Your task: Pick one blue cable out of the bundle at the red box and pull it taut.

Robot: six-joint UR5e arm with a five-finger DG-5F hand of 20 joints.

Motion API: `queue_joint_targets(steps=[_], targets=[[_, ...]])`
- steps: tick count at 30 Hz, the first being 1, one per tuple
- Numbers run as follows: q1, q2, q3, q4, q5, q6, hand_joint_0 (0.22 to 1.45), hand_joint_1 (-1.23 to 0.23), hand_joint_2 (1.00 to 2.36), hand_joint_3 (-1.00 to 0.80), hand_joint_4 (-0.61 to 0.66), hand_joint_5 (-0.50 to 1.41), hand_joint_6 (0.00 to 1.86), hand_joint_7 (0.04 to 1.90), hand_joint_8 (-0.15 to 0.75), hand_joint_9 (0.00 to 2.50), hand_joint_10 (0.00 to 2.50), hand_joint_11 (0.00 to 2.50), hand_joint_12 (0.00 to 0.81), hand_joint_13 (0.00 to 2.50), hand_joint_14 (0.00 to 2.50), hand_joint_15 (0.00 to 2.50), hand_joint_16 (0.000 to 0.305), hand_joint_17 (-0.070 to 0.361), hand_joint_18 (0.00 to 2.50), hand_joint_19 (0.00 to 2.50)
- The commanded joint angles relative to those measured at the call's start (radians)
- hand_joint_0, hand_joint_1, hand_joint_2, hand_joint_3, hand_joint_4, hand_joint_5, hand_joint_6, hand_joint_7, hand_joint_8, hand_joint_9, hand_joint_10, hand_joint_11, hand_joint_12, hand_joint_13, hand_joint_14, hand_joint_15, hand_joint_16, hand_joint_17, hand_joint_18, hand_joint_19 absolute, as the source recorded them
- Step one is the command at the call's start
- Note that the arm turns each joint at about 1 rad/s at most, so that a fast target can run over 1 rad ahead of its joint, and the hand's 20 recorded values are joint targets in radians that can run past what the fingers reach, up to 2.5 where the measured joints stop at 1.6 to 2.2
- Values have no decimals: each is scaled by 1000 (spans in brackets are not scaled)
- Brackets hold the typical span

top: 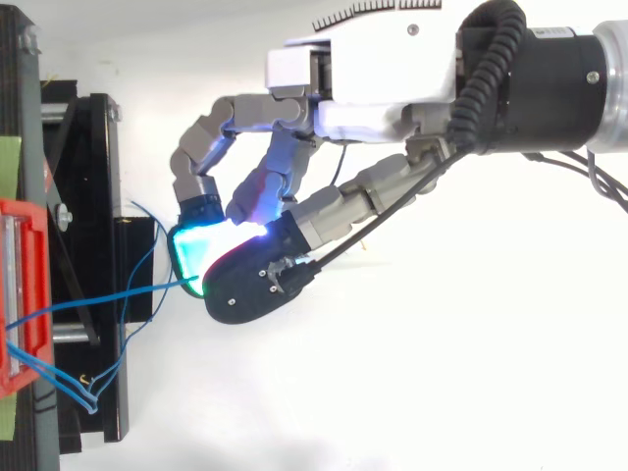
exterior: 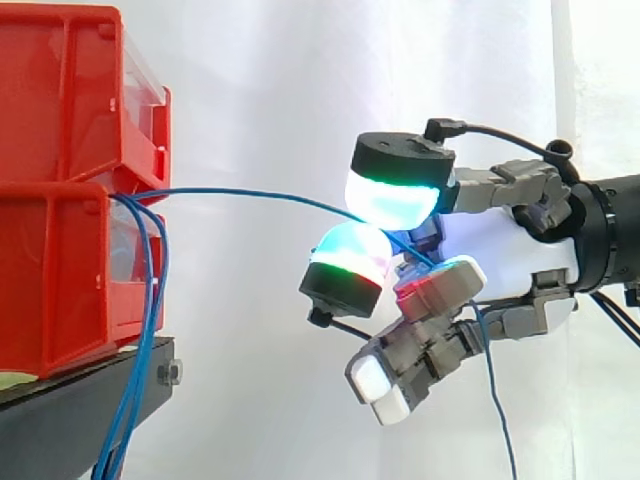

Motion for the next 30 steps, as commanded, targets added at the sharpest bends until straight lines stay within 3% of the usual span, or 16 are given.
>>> queue_joint_targets(steps=[1, 3, 6, 14, 22, 30], targets=[[2, 0, 0, -10, -3, 0, 649, -883, 1022, -44, 74, -92, 927, 1126, 423, 1305, 7, 1250, 412, 832, 14, 414, 57, 128, 682, 332], [4, 0, 0, -22, -3, 0, 616, -847, 1019, -134, 148, -98, 924, 1043, 416, 1299, 7, 1237, 419, 795, 12, 403, 58, 129, 662, 349], [5, 0, 0, -39, -4, 0, 563, -761, 1014, -303, 139, -102, 921, 991, 407, 1281, 8, 1249, 412, 768, 12, 409, 56, 126, 607, 365], [5, 0, 0, -44, -4, 0, 529, -685, 1007, -407, 139, -101, 908, 1014, 418, 1278, 8, 1207, 424, 743, 11, 390, 58, 130, 577, 370], [5, 0, 2, -45, -3, 0, 539, -682, 1007, -392, 131, -101, 906, 1004, 415, 1269, 8, 1189, 422, 732, 11, 387, 57, 129, 565, 366], [5, 0, 2, -45, 0, 0, 615, -848, 1015, -147, 116, -85, 918, 1029, 437, 1307, 7, 1208, 424, 799, 11, 395, 59, 133, 653, 334]])
